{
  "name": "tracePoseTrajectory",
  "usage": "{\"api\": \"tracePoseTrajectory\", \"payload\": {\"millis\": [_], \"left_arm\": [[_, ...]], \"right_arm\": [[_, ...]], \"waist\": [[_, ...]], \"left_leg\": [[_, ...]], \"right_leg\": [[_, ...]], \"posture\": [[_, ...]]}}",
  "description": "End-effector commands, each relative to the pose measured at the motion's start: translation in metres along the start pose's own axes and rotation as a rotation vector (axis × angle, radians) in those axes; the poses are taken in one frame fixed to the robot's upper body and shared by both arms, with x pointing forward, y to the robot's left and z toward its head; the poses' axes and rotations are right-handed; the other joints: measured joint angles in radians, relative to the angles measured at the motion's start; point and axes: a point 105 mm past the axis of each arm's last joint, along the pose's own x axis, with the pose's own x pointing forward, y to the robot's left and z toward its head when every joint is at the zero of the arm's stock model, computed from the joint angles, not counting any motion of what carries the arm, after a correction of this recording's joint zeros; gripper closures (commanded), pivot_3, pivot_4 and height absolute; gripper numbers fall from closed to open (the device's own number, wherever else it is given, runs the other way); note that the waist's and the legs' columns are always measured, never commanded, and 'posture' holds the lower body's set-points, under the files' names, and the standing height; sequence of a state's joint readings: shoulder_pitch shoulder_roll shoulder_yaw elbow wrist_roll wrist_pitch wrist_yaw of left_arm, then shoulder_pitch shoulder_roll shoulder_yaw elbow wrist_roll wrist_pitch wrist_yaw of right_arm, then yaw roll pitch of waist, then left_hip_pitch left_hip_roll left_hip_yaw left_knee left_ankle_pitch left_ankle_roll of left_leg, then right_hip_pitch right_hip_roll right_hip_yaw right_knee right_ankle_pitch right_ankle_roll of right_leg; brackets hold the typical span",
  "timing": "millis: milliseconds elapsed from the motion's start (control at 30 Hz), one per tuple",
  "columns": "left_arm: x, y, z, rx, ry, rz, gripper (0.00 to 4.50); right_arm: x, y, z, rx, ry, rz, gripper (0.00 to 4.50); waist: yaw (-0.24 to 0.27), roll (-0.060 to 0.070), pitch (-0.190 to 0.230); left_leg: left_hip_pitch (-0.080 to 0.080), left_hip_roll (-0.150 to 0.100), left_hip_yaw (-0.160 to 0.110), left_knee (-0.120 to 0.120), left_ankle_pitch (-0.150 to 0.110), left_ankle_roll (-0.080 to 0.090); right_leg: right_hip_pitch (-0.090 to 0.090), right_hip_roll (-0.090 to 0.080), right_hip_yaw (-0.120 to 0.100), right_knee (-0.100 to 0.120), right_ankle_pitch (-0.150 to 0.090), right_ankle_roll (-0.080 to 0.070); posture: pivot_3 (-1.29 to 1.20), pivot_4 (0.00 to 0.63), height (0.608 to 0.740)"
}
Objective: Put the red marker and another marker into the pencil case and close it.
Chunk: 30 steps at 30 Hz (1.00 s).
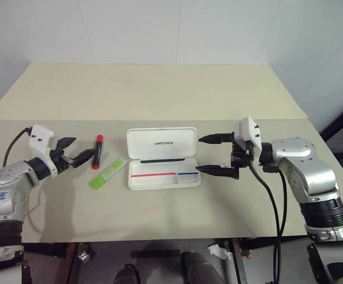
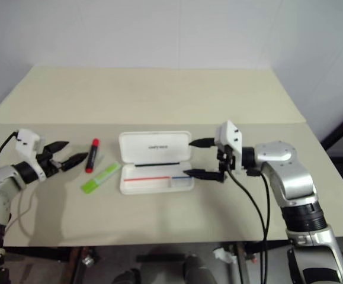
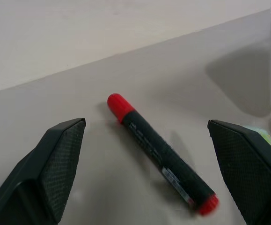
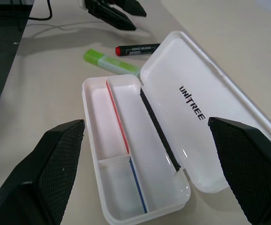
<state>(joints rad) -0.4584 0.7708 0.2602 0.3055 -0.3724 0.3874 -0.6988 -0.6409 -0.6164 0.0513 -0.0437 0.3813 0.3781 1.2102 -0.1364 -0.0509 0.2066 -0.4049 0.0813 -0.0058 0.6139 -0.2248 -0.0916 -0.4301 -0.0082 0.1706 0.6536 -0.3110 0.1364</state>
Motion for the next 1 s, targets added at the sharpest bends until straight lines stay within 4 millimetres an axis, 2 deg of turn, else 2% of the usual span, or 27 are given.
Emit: {"api": "tracePoseTrajectory", "payload": {"millis": [33,200,567,700,800,1000], "left_arm": [[0.009,0.007,-0.003,-0.021,0.071,0.043,0.0],[0.023,0.008,-0.017,-0.064,0.235,0.083,0.0],[0.043,0.008,-0.02,-0.077,0.272,0.101,0.0],[0.048,0.007,-0.03,-0.104,0.343,0.092,0.0],[0.052,0.009,-0.032,-0.128,0.348,0.107,0.66],[0.055,0.01,-0.034,-0.133,0.366,0.117,2.44]], "right_arm": [[0.001,-0.001,0.006,-0.038,-0.016,-0.009,0.01],[0.0,-0.002,0.005,-0.039,-0.009,-0.014,0.01],[0.001,-0.002,0.004,-0.039,0.0,-0.021,0.01],[0.002,-0.003,0.005,-0.042,-0.001,-0.024,0.01],[0.002,-0.004,0.005,-0.044,-0.001,-0.025,0.0],[0.002,-0.006,0.006,-0.048,0.002,-0.034,0.0]], "waist": [[0.001,0.0,0.0],[0.004,0.0,0.0],[0.016,0.0,0.0],[0.026,0.0,0.0],[0.027,0.0,0.0],[0.028,0.001,0.0]], "left_leg": [[0.0,0.0,0.0,0.0,0.0,0.0],[-0.001,0.0,0.0,0.0,0.0,0.0],[0.001,-0.001,-0.001,0.001,0.001,-0.001],[0.001,-0.001,-0.001,0.002,0.002,-0.001],[0.002,-0.001,-0.001,0.003,0.003,-0.001],[0.002,-0.001,-0.001,0.004,0.003,0.0]], "right_leg": [[0.0,0.0,0.0,0.0,0.0,0.0],[0.0,0.0,0.0,0.0,0.0,0.0],[0.001,0.0,0.0,0.001,0.001,0.001],[0.002,0.0,0.0,0.001,0.001,0.001],[0.002,0.0,0.0,0.001,0.002,0.001],[0.003,0.0,0.0,0.001,0.002,0.002]], "posture": [[0.0,0.15,0.74],[0.0,0.15,0.74],[0.0,0.15,0.74],[0.0,0.15,0.74],[0.0,0.15,0.74],[0.0,0.15,0.74]]}}
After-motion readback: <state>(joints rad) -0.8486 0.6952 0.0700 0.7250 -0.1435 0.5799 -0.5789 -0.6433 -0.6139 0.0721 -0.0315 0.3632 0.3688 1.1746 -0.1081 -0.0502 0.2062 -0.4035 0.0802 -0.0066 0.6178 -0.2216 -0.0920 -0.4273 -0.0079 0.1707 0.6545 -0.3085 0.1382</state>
